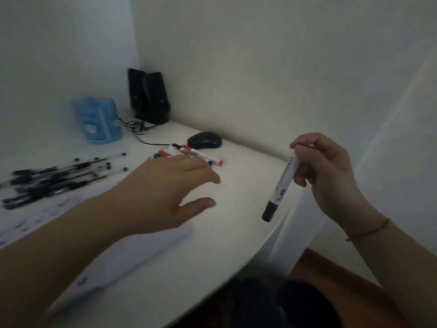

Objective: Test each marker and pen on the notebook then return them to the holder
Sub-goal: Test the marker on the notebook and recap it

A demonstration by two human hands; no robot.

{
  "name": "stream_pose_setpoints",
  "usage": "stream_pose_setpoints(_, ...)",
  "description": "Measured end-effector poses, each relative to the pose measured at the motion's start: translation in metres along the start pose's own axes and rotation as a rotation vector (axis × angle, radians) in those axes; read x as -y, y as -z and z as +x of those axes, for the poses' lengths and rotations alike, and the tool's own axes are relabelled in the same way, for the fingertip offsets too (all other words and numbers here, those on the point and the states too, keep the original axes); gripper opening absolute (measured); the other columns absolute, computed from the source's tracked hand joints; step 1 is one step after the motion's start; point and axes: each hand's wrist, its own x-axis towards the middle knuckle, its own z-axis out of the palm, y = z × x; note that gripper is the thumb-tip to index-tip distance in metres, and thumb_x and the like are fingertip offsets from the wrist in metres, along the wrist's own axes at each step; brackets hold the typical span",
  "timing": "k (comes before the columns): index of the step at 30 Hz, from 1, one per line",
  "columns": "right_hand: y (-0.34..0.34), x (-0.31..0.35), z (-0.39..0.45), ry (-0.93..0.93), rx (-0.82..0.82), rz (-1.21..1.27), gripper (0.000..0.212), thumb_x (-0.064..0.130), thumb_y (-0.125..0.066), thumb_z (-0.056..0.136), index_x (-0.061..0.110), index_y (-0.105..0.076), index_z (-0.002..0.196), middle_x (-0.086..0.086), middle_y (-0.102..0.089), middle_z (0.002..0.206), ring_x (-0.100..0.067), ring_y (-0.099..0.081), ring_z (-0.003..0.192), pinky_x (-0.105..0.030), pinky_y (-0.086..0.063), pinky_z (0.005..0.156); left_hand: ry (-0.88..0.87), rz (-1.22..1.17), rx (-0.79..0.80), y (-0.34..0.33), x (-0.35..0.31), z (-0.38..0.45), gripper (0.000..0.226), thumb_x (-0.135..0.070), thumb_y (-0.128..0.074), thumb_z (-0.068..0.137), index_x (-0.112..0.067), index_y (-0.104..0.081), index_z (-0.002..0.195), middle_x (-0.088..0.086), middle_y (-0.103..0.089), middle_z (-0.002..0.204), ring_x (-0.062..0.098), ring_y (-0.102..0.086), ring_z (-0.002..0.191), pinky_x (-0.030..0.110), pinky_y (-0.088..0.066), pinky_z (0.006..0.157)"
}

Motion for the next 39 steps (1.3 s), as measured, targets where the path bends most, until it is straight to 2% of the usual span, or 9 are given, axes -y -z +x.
stream_pose_setpoints(4, 0.073, 0.004, -0.053, -0.054, -0.037, -0.296, 0.001, 0.013, -0.066, 0.081, 0.012, -0.066, 0.08, -0.028, -0.045, 0.062, -0.023, -0.039, 0.049, -0.027, -0.035, 0.045, -0.32, -0.026, 0.027, -0.04, -0.059, 0.045, 0.037, -0.048, -0.052, 0.092, -0.024, -0.058, 0.12, -0.004, -0.06, 0.118, 0.017, -0.059, 0.097, 0.035, -0.051, 0.077)
stream_pose_setpoints(9, 0.139, -0.035, -0.117, -0.151, -0.032, -0.666, 0.009, 0.008, -0.07, 0.082, 0.016, -0.065, 0.083, -0.008, -0.055, 0.057, -0.015, -0.048, 0.05, -0.023, -0.037, 0.051, -0.432, -0.103, 0.123, -0.084, -0.089, 0.054, 0.039, -0.048, -0.052, 0.092, -0.025, -0.054, 0.123, -0.006, -0.057, 0.123, 0.016, -0.057, 0.103, 0.035, -0.05, 0.079)
stream_pose_setpoints(12, 0.164, -0.055, -0.141, -0.215, -0.032, -0.724, 0.011, 0.012, -0.071, 0.082, 0.016, -0.063, 0.088, -0.001, -0.06, 0.058, -0.006, -0.051, 0.052, -0.012, -0.036, 0.053, -0.451, -0.103, 0.148, -0.096, -0.094, 0.054, 0.039, -0.048, -0.053, 0.091, -0.025, -0.055, 0.122, -0.006, -0.056, 0.123, 0.016, -0.057, 0.103, 0.035, -0.049, 0.08)
stream_pose_setpoints(15, 0.171, -0.067, -0.147, -0.229, -0.082, -0.719, 0.011, 0.011, -0.07, 0.083, 0.019, -0.063, 0.087, -0.007, -0.061, 0.058, -0.021, -0.057, 0.056, -0.012, -0.038, 0.053, -0.395, -0.139, 0.133, -0.099, -0.093, 0.055, 0.039, -0.049, -0.053, 0.091, -0.025, -0.055, 0.122, -0.006, -0.055, 0.123, 0.016, -0.056, 0.105, 0.035, -0.048, 0.082)
stream_pose_setpoints(18, 0.164, -0.07, -0.136, -0.196, -0.078, -0.684, 0.008, 0.012, -0.068, 0.084, 0.019, -0.064, 0.087, -0.005, -0.062, 0.059, -0.032, -0.058, 0.058, -0.022, -0.041, 0.053, -0.35, -0.145, 0.117, -0.098, -0.09, 0.055, 0.039, -0.048, -0.053, 0.091, -0.024, -0.056, 0.121, -0.006, -0.055, 0.122, 0.015, -0.054, 0.105, 0.034, -0.048, 0.083)
stream_pose_setpoints(21, 0.145, -0.064, -0.116, -0.143, -0.062, -0.652, 0.005, 0.014, -0.067, 0.085, 0.017, -0.065, 0.088, -0.002, -0.063, 0.059, -0.025, -0.059, 0.055, -0.036, -0.046, 0.054, -0.31, -0.105, 0.099, -0.095, -0.086, 0.055, 0.039, -0.049, -0.05, 0.092, -0.023, -0.056, 0.121, -0.005, -0.056, 0.122, 0.017, -0.054, 0.104, 0.035, -0.047, 0.083)
stream_pose_setpoints(27, 0.072, -0.046, -0.064, -0.013, 0.014, -0.5, 0.019, 0.034, -0.064, 0.079, 0.019, -0.066, 0.089, -0.004, -0.064, 0.06, -0.021, -0.055, 0.051, -0.044, -0.048, 0.053, 0.136, -0.026, 0.045, -0.058, -0.047, 0.042, 0.048, -0.057, -0.038, 0.091, -0.026, -0.052, 0.125, -0.002, -0.054, 0.126, 0.02, -0.053, 0.113, 0.041, -0.046, 0.093)
stream_pose_setpoints(31, 0.002, -0.045, -0.028, 0.106, 0.106, -0.37, 0.012, 0.034, -0.062, 0.077, 0.024, -0.066, 0.084, -0.004, -0.062, 0.057, -0.03, -0.052, 0.05, -0.046, -0.043, 0.048, 0.638, -0.099, 0.245, -0.025, 0.009, 0.0, 0.06, -0.065, -0.039, 0.085, -0.03, -0.042, 0.134, -0.005, -0.043, 0.138, 0.018, -0.044, 0.122, 0.04, -0.041, 0.101)
stream_pose_setpoints(39, -0.161, -0.052, 0.035, 0.156, 0.51, -0.455, 0.004, 0.031, -0.067, 0.082, 0.029, -0.063, 0.083, 0.008, -0.065, 0.065, -0.01, -0.058, 0.057, -0.015, -0.044, 0.056, 0.972, 0.173, 0.591, 0.017, 0.061, -0.111, 0.066, -0.075, -0.033, 0.082, -0.037, -0.03, 0.136, -0.009, -0.038, 0.141, 0.016, -0.042, 0.126, 0.036, -0.042, 0.1)
